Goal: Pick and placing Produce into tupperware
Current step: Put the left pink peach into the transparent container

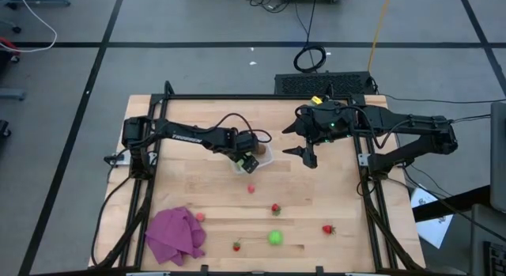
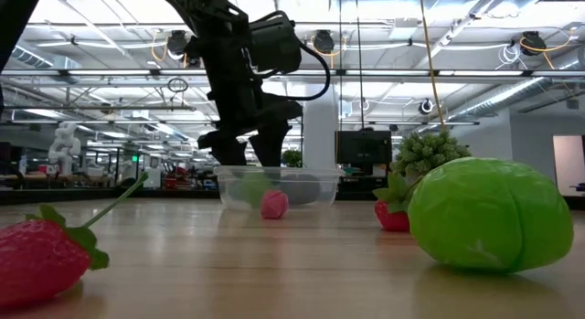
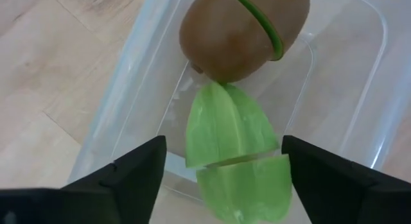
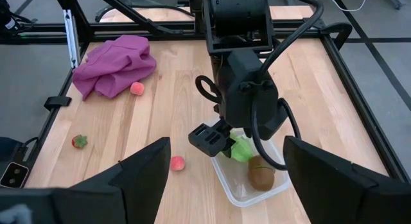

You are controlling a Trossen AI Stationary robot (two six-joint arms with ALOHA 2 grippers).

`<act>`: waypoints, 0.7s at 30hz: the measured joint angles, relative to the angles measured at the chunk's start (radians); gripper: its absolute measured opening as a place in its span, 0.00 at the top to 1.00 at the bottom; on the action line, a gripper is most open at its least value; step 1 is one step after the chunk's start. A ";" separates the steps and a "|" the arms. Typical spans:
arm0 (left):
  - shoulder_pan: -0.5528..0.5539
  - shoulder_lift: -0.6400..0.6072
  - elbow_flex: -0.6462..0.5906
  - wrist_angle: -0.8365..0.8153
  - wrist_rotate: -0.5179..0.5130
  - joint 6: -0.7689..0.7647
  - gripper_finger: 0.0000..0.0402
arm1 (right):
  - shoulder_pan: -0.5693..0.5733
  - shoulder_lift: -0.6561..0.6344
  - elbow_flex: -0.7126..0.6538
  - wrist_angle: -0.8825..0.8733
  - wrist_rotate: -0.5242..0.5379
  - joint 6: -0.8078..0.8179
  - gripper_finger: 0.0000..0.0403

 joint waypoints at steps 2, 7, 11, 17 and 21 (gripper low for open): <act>0.000 -0.006 0.000 -0.001 0.000 0.001 0.19 | 0.000 0.000 0.000 0.000 0.000 0.000 0.27; 0.000 -0.041 0.030 -0.021 0.000 0.026 0.19 | 0.000 0.001 0.000 0.001 0.000 0.000 0.27; -0.009 -0.097 0.053 -0.039 0.000 0.039 0.21 | 0.000 0.001 0.000 0.001 0.000 0.002 0.27; -0.054 -0.242 0.059 -0.137 0.000 0.034 0.23 | 0.006 0.001 0.000 -0.009 0.000 0.003 0.27; -0.143 -0.327 0.059 -0.254 -0.001 0.015 0.22 | 0.021 0.001 0.000 -0.021 0.000 0.003 0.27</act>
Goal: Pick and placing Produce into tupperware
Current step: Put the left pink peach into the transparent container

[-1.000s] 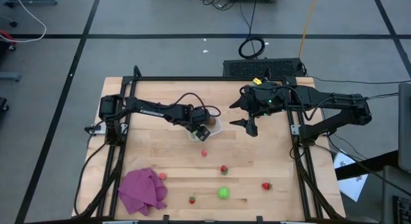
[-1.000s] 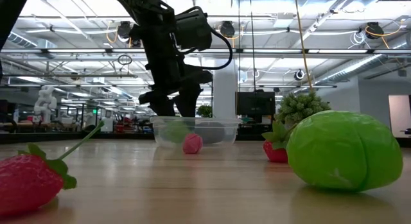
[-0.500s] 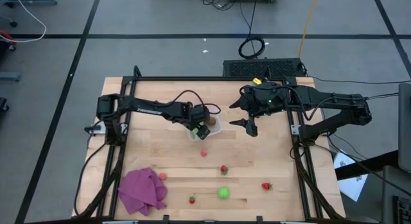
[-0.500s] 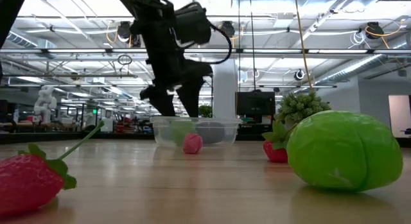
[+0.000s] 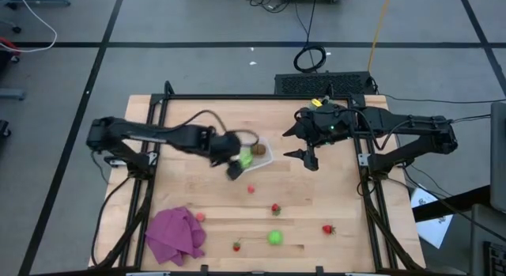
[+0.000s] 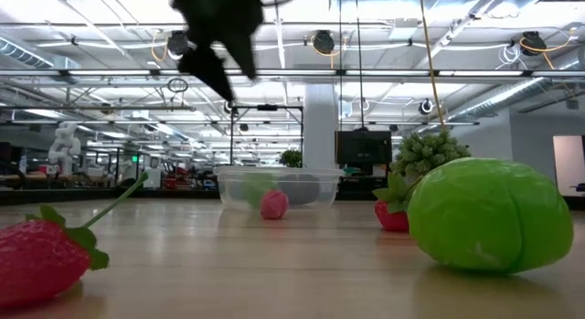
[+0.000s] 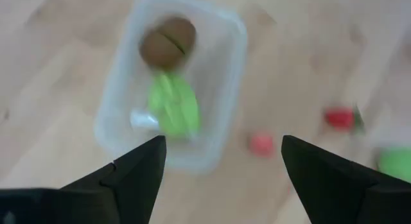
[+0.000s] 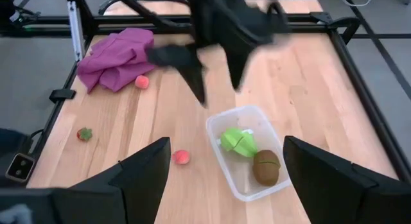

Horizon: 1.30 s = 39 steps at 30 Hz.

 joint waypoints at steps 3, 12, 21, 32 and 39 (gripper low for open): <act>-0.095 -0.035 0.000 -0.076 -0.009 -0.030 0.23 | 0.012 0.000 0.000 -0.003 0.000 0.004 0.27; -0.407 -0.043 -0.050 -0.142 -0.052 -0.331 0.27 | 0.043 0.000 0.000 0.016 0.000 0.026 0.27; -0.539 0.054 -0.112 -0.151 -0.032 -0.580 0.31 | 0.048 0.000 0.000 0.082 0.001 0.031 0.27; -0.565 0.160 -0.146 -0.170 0.024 -0.669 0.30 | 0.102 0.000 0.000 0.107 0.000 0.053 0.27; -0.602 0.162 -0.150 -0.158 0.037 -0.754 0.31 | 0.126 0.000 0.000 0.112 0.001 0.053 0.27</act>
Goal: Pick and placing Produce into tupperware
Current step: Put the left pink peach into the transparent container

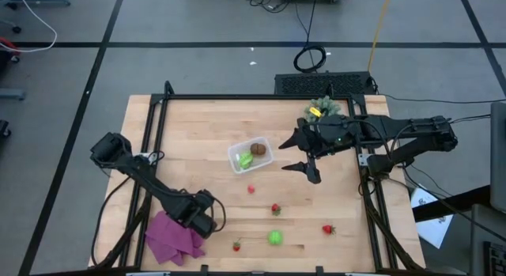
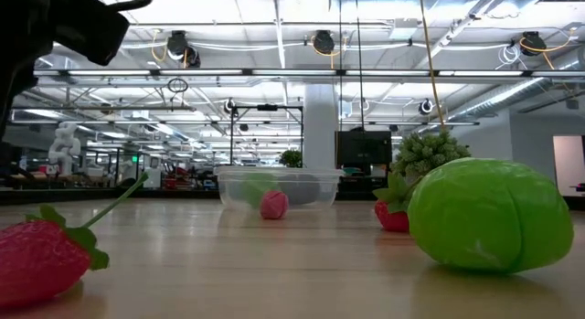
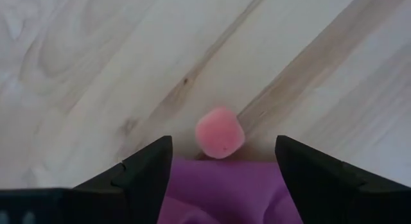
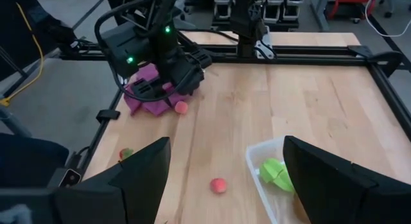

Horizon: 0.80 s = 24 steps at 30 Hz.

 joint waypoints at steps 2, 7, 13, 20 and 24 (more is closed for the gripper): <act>-0.011 0.000 0.000 -0.001 0.000 -0.018 0.31 | 0.001 0.000 0.000 0.000 0.001 0.000 0.27; -0.019 0.000 0.000 0.013 0.000 -0.033 0.31 | 0.001 0.000 0.000 0.003 0.002 0.000 0.27; -0.018 0.018 0.000 0.021 -0.004 -0.033 0.32 | 0.001 0.000 0.000 0.007 0.002 0.000 0.27; -0.015 0.080 0.000 0.015 0.023 -0.022 0.32 | 0.001 0.000 0.000 0.007 0.002 0.000 0.27; -0.014 0.095 0.000 0.018 0.023 -0.016 0.32 | 0.001 0.000 0.000 0.007 0.002 0.019 0.27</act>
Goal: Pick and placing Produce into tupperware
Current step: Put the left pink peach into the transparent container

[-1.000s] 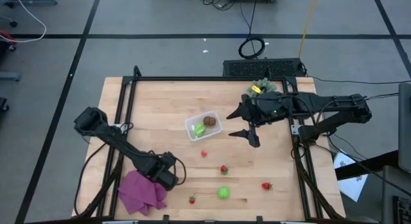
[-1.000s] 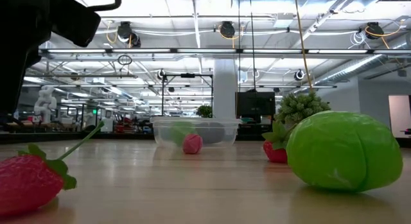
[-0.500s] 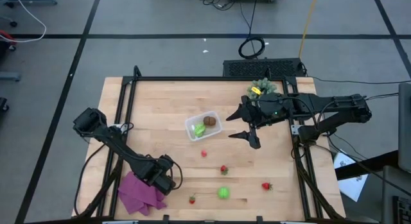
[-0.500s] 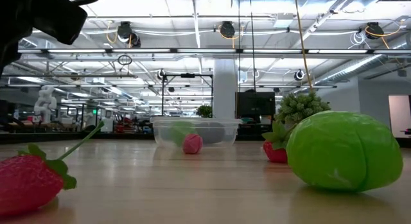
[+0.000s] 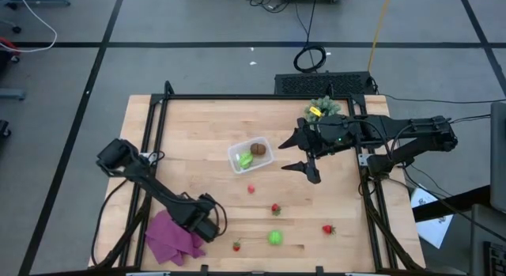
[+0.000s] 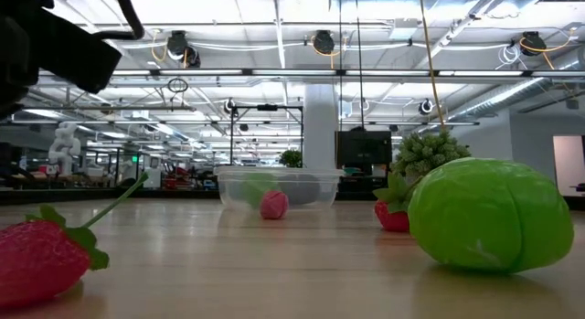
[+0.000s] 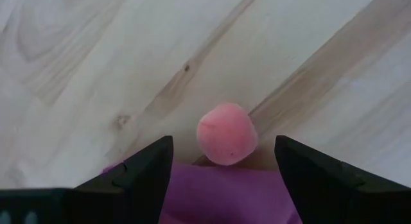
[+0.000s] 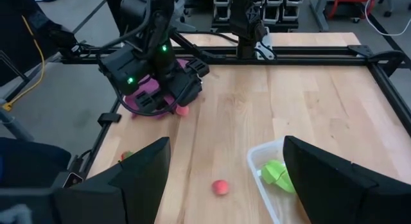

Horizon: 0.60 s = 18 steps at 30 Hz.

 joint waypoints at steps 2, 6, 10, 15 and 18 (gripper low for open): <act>0.000 0.008 0.000 0.008 0.000 0.004 0.32 | 0.000 0.000 0.000 0.000 0.000 0.004 0.27; 0.005 0.027 0.000 0.028 0.000 0.012 0.32 | 0.000 0.000 0.000 0.000 0.000 0.004 0.27; 0.007 0.025 -0.016 0.054 -0.001 0.018 0.32 | 0.000 0.000 0.000 0.000 0.000 0.004 0.27; 0.013 0.027 -0.032 0.054 0.001 0.009 0.32 | 0.000 0.000 0.000 0.000 0.000 0.004 0.27; 0.013 0.027 -0.032 0.054 0.001 0.010 0.32 | 0.000 0.000 0.000 0.000 0.000 0.004 0.27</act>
